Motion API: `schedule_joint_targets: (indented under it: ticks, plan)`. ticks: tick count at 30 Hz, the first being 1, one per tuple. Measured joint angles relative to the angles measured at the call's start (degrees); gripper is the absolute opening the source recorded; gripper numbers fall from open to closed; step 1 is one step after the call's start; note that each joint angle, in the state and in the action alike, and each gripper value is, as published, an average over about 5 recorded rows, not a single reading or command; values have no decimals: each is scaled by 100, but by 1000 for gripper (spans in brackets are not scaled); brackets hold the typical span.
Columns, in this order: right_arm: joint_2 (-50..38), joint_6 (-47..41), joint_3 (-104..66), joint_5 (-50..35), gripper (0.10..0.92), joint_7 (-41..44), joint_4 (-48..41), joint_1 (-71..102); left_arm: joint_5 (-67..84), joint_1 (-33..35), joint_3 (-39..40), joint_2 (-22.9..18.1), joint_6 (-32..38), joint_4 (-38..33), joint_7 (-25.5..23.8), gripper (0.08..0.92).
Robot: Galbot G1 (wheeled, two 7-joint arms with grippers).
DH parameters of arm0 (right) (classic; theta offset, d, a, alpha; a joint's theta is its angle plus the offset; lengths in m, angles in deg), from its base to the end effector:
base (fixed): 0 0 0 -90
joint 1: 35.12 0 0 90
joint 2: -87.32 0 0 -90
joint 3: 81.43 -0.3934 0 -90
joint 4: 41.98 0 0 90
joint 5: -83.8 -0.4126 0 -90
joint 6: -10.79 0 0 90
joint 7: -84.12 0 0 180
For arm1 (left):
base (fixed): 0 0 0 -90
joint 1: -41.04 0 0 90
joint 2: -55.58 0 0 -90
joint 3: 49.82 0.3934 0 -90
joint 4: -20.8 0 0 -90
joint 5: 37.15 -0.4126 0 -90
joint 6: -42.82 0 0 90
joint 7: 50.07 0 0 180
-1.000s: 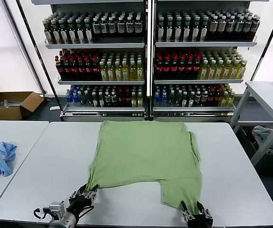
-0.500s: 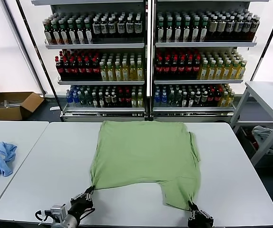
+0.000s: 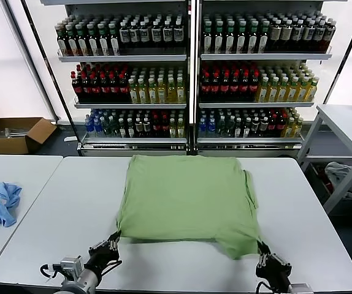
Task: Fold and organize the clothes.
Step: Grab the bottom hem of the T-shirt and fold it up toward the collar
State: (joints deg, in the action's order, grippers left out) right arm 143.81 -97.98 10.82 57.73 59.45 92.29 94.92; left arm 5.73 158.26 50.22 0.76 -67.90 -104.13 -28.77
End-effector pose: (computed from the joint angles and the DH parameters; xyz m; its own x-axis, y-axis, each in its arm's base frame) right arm 0.1654 -0.0485 -0.2621 -0.9423 0.0197 0.3343 -0.0155 0.9946 -0.1024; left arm 0.2219 0.0423 -0.2968 -0.8790 0.1646 0.4474 0.1064 0.9826 -0.1524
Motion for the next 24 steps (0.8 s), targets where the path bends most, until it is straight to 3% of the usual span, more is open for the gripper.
schedule_joint_targets:
  ticks: [10, 24]
  plan:
    - [-339, -453, -129, -278, 109, 392, -297, -881, 125, -800, 184, -122, -152, -55, 236, 83]
    - [-530, -753, 462, -130, 109, 1166, -1358, -2457, -86, -2228, 824, -533, -479, 703, 646, 83]
